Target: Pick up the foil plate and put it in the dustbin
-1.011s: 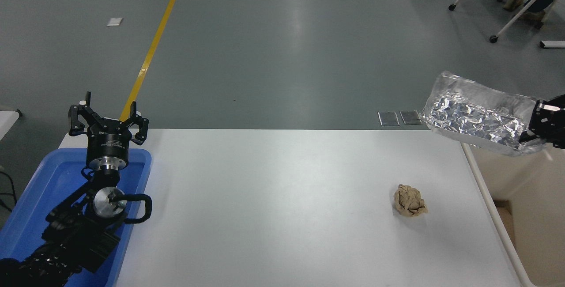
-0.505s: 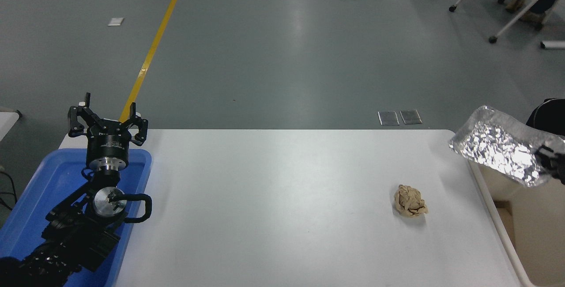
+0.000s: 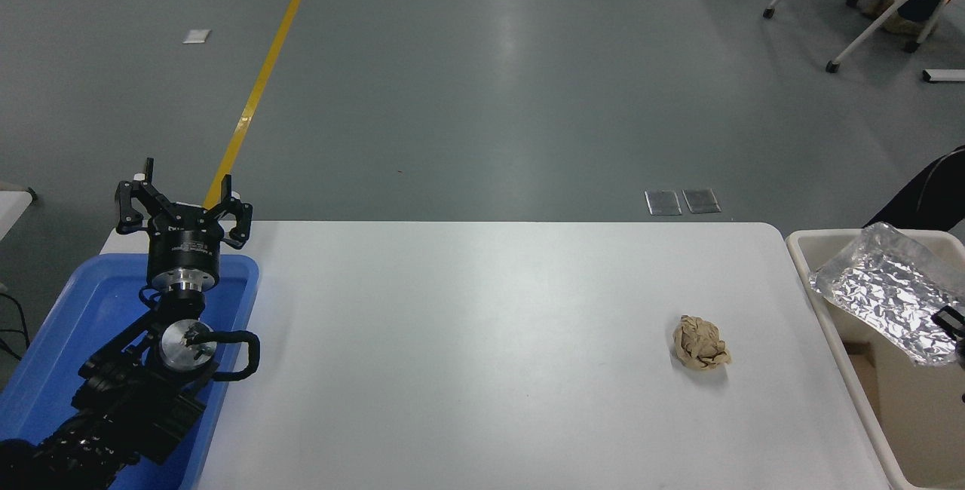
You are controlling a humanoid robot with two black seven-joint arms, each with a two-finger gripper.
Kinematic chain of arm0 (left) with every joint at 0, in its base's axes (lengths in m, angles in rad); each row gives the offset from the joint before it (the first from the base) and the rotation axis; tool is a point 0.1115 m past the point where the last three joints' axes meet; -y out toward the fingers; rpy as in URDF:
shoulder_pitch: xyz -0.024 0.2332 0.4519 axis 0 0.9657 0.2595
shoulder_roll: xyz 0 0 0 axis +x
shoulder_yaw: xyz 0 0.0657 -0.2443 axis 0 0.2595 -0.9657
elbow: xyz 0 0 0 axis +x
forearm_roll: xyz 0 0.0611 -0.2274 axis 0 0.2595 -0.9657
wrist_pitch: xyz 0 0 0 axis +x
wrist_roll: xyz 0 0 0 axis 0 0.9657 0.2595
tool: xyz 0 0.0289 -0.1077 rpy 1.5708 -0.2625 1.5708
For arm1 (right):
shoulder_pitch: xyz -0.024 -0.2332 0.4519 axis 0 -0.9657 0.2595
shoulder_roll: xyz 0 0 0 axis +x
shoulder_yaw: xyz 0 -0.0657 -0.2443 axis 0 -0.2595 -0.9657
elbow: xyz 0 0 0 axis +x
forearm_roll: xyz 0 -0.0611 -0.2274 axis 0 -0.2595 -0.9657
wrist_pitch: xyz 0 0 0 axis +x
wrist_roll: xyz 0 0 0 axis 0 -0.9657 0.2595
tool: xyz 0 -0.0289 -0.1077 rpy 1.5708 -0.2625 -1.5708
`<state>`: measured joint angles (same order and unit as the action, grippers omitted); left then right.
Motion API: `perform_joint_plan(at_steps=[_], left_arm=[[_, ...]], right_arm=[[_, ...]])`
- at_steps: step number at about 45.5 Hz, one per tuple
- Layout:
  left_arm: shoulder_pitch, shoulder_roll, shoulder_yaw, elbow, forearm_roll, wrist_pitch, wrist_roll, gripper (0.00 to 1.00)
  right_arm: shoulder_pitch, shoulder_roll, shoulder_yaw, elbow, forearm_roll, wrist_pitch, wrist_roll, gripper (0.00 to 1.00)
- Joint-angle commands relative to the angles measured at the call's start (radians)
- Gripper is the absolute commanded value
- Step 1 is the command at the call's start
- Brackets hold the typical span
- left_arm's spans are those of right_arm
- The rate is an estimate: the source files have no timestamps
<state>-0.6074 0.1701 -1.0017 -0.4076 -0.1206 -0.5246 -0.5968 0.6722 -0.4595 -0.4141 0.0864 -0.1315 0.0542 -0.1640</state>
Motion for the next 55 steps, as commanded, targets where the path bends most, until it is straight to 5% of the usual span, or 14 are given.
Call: perform_joint_plan(at_steps=[1, 4, 5, 18, 31, 55], left_arm=[[0.0, -0.001, 0.0, 0.001, -0.001, 0.0, 0.0, 0.99], [0.0, 0.0, 0.0, 0.0, -0.001, 0.0, 0.0, 0.99], [0.0, 0.0, 0.0, 0.0, -0.001, 0.0, 0.0, 0.99], [0.0, -0.001, 0.0, 0.001, -0.001, 0.0, 0.0, 0.99], [0.0, 0.0, 0.0, 0.001, -0.001, 0.0, 0.0, 0.99], [0.0, -0.001, 0.0, 0.0, 0.003, -0.002, 0.002, 0.99]], right_arm=[[-0.037, 0.019, 0.003, -0.004, 0.072, -0.037, -0.012, 0.13], [-0.043, 0.015, 0.003, 0.001, 0.075, -0.04, -0.011, 0.86], [-0.042, 0.015, 0.008, -0.001, 0.075, -0.043, -0.011, 1.0], [-0.014, 0.002, 0.026, 0.082, 0.084, -0.039, -0.008, 1.0], [0.21, -0.195, 0.011, 0.412, 0.064, -0.036, -0.008, 1.0], [0.811, -0.163, -0.419, 0.86, 0.056, -0.024, -0.003, 1.0]])
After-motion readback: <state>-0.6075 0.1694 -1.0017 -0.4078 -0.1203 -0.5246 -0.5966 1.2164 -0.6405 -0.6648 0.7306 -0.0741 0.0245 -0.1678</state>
